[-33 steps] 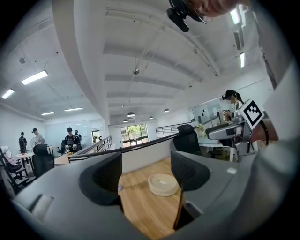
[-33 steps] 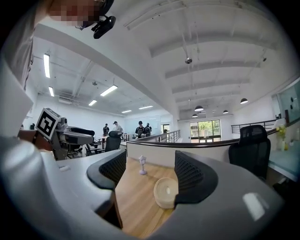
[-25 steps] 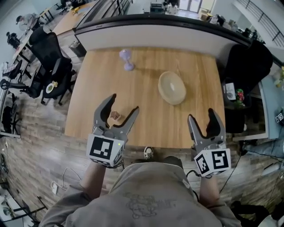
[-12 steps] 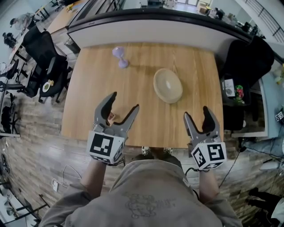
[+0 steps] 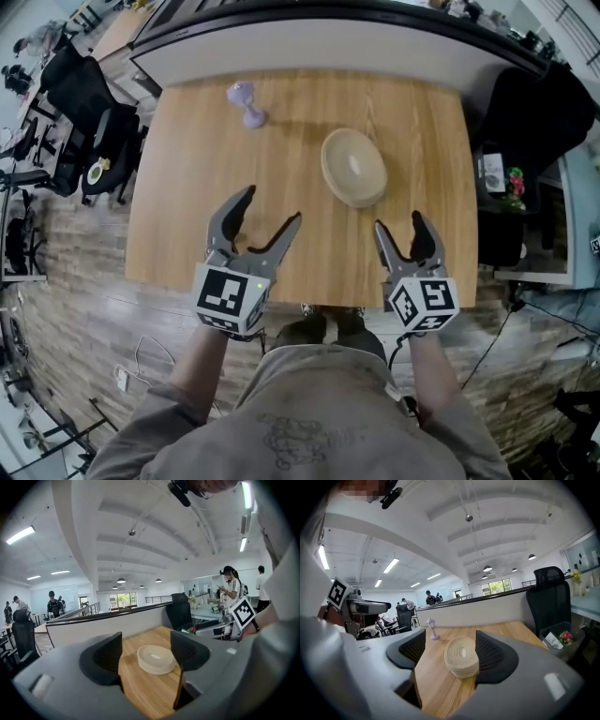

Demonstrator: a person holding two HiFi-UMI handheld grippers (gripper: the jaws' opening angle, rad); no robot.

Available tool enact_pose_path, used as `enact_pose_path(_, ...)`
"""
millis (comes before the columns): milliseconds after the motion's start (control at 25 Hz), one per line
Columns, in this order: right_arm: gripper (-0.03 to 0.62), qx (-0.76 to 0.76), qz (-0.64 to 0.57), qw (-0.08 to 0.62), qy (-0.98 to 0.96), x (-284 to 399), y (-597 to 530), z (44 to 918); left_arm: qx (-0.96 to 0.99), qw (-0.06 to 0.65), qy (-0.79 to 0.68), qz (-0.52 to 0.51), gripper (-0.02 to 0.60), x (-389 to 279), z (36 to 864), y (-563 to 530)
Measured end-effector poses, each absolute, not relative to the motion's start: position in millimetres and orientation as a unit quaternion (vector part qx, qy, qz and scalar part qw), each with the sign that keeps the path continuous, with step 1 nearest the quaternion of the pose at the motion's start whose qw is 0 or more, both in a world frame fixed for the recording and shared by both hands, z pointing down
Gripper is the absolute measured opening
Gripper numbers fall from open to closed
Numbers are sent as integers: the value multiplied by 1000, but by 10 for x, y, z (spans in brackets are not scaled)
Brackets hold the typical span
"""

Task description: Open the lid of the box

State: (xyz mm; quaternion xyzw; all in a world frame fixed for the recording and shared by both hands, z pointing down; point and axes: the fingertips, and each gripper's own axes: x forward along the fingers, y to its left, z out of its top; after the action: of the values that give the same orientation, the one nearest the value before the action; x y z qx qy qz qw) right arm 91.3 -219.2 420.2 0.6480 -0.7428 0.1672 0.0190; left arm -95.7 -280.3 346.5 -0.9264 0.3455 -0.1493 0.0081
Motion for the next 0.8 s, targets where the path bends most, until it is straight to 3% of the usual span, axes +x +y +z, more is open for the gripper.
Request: enact_pose_path(800, 373, 634, 275, 125, -712, 900, -2913, 6221, -920, -73, 321, -212, 313, -700, 4705, -3232)
